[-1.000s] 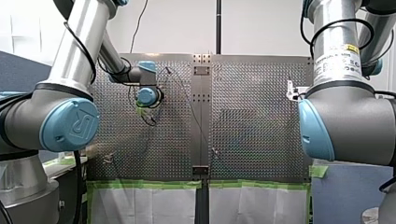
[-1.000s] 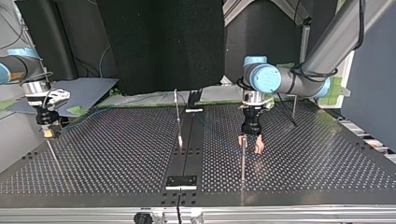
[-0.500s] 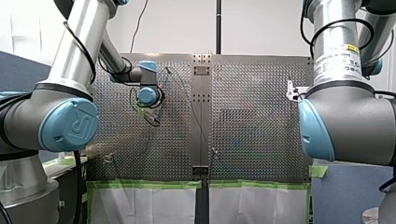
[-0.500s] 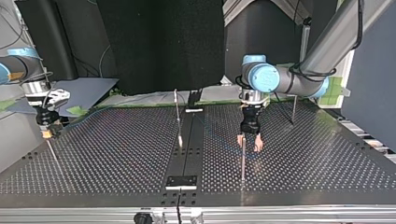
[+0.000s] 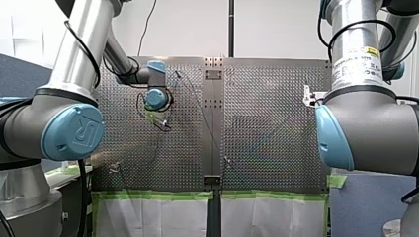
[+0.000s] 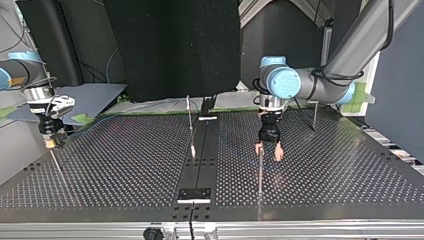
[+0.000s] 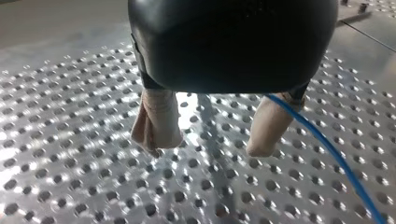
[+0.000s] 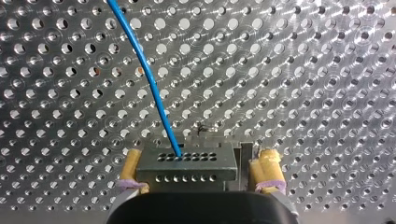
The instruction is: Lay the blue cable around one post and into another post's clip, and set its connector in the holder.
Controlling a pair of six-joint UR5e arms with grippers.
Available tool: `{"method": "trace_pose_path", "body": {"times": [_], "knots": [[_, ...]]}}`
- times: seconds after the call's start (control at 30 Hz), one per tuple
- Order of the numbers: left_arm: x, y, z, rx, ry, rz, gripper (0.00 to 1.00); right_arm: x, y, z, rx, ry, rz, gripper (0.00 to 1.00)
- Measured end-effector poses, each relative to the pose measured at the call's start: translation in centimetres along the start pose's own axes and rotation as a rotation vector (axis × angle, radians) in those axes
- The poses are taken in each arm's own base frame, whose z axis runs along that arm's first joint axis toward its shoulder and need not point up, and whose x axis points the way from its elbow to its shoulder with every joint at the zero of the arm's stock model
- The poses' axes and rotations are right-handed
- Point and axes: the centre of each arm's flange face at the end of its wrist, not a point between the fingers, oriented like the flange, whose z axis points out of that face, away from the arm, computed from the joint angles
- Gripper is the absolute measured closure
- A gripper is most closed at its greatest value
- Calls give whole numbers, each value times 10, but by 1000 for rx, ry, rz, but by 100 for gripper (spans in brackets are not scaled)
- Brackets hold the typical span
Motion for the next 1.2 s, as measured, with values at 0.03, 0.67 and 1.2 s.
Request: {"method": "trace_pose_path", "body": {"times": [0.03,0.67,1.2], "knots": [[-3,-3,-1,-2,-5,-9,1,0,0,0,0,0,0,0],[-16,-44,-36,-61,32,79,1,0,0,0,0,0,0,0],[-12,-75,-91,-146,40,246,1,0,0,0,0,0,0,0]]}}
